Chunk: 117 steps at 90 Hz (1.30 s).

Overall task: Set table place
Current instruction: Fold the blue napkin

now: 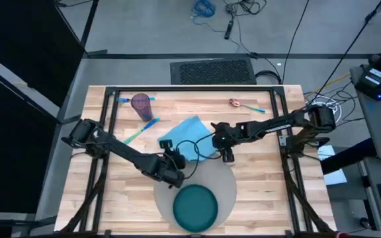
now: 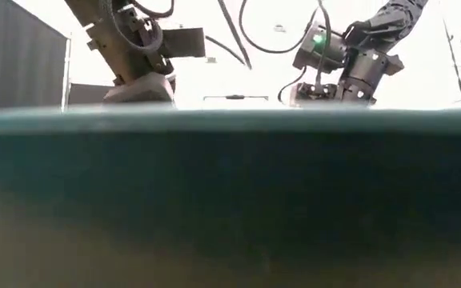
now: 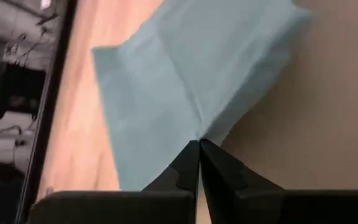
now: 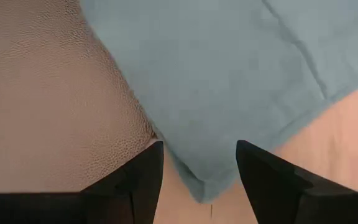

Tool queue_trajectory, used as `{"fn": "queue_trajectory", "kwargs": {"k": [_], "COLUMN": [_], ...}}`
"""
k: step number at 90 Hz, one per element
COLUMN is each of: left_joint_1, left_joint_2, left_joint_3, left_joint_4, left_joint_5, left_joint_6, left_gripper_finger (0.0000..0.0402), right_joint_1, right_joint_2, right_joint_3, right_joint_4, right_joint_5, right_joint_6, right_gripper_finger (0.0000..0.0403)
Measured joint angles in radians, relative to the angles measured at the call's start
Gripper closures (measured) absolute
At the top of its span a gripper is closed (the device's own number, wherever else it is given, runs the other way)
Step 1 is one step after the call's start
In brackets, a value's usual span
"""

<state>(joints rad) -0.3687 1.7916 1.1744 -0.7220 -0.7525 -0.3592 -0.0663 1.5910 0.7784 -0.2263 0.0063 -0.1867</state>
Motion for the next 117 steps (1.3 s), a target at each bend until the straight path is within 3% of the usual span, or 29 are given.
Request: {"fn": "queue_trajectory", "kwargs": {"k": [60,89,117], "left_joint_1": [0.002,-0.002,-0.007], "left_joint_2": [-0.014,-0.013,-0.013], "left_joint_3": [0.0,0.0,0.0], "left_joint_4": [-0.04,-0.074,-0.076], "left_joint_5": [0.01,0.019,0.019], "left_joint_6": [-0.058,-0.082,-0.081], "left_gripper_finger": [0.0401,0.0401,0.0401], "right_joint_1": [0.041,0.031,0.023], "right_joint_2": [0.142,0.11,0.117], "right_joint_3": [0.005,0.0,0.025], "right_joint_4": [0.133,0.134,0.117], "right_joint_5": [-0.012,0.023,0.028], "right_joint_6": [0.012,0.022,0.044], "right_gripper_finger": [0.0223,0.029,0.0396]}}
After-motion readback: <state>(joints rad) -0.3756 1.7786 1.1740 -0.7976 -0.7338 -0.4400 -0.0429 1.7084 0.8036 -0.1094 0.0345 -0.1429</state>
